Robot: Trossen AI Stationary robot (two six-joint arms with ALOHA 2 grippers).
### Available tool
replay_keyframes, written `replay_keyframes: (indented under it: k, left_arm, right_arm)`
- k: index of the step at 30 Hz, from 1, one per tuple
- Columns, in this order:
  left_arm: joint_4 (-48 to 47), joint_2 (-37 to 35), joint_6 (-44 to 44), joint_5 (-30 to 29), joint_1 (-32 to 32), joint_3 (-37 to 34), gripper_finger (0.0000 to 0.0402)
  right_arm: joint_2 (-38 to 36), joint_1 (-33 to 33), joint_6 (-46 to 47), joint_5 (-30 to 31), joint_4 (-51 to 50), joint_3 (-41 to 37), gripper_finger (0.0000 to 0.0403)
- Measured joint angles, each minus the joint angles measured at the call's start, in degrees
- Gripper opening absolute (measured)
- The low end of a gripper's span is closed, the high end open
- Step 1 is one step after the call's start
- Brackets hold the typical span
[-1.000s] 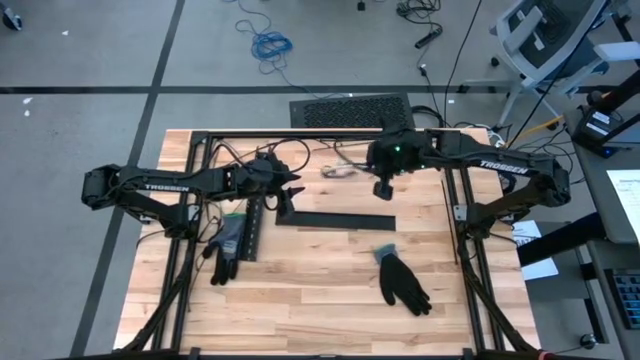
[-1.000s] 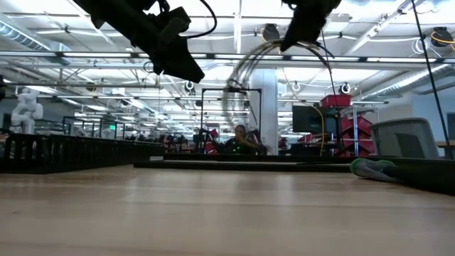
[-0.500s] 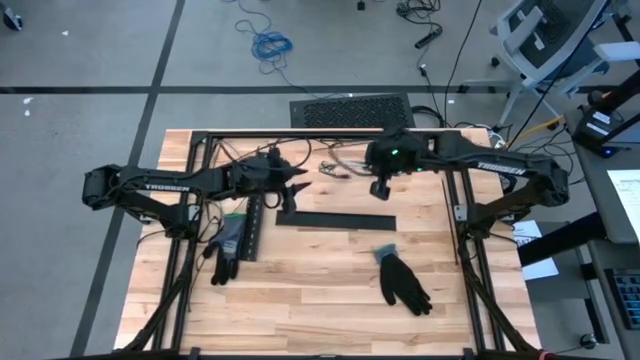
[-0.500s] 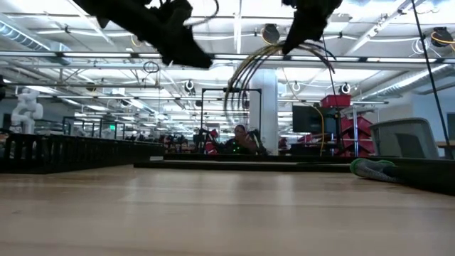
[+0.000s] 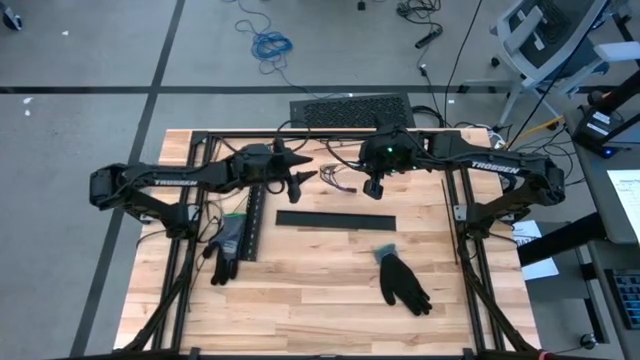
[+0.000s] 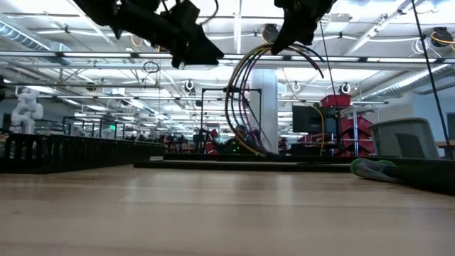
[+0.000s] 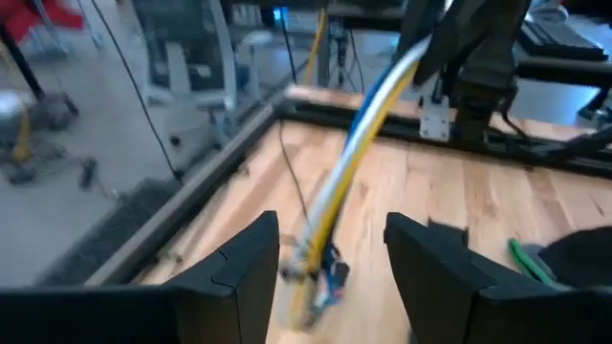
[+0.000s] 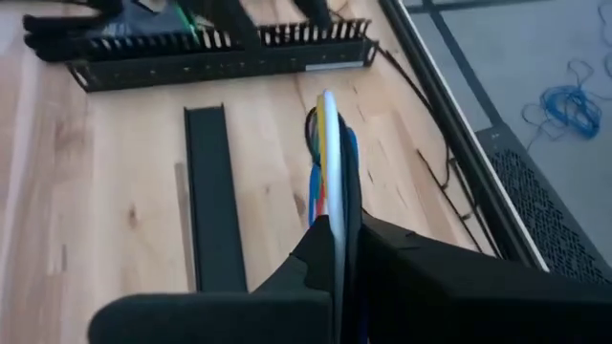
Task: Ziptie cables
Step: Wrap the cable wires with the black ziptie
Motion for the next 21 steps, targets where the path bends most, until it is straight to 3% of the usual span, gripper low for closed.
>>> replay_keyframes:
  k: [5,21]
  left_arm:
    - [2.46,4.08,-2.59,5.14,-0.03,1.31,0.0210]
    - [-2.44,5.96,0.38,8.08,0.18,6.98,0.0213]
  right_arm:
    - [-0.02,0.04,-0.18,-0.04,2.34,0.00,0.0000]
    - [0.00,0.02,-0.40,-1.53,3.02,0.00,0.0000]
